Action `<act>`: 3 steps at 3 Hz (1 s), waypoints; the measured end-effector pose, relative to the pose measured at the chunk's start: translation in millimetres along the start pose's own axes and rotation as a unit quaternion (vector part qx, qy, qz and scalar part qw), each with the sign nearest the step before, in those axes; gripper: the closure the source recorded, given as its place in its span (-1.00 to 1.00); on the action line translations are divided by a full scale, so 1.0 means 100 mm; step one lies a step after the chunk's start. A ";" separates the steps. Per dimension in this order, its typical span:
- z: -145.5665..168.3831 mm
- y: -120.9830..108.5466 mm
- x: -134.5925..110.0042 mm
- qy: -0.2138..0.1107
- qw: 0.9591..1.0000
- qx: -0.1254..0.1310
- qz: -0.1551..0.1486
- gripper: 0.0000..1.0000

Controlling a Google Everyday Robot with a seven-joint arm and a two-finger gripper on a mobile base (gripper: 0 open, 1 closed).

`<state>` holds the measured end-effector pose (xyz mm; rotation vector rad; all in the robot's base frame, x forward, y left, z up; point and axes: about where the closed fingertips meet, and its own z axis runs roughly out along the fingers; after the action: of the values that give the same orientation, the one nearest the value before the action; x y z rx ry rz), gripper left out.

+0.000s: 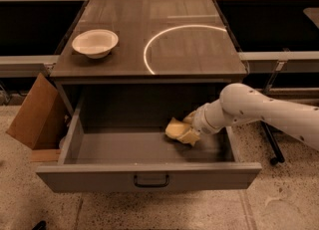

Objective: Pick sponge from top drawer and place on counter

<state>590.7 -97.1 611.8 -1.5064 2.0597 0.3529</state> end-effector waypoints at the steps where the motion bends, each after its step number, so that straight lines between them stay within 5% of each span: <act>1: -0.46 0.08 -0.20 -0.064 0.998 0.015 -0.008 0.92; 3: -1.72 0.05 -0.35 -0.175 0.983 0.047 -0.040 1.00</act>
Offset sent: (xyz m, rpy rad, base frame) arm -0.0632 -0.0655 0.1745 0.3523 -0.2608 0.0552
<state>545.4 -156.4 770.5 -1.3570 1.7108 0.4476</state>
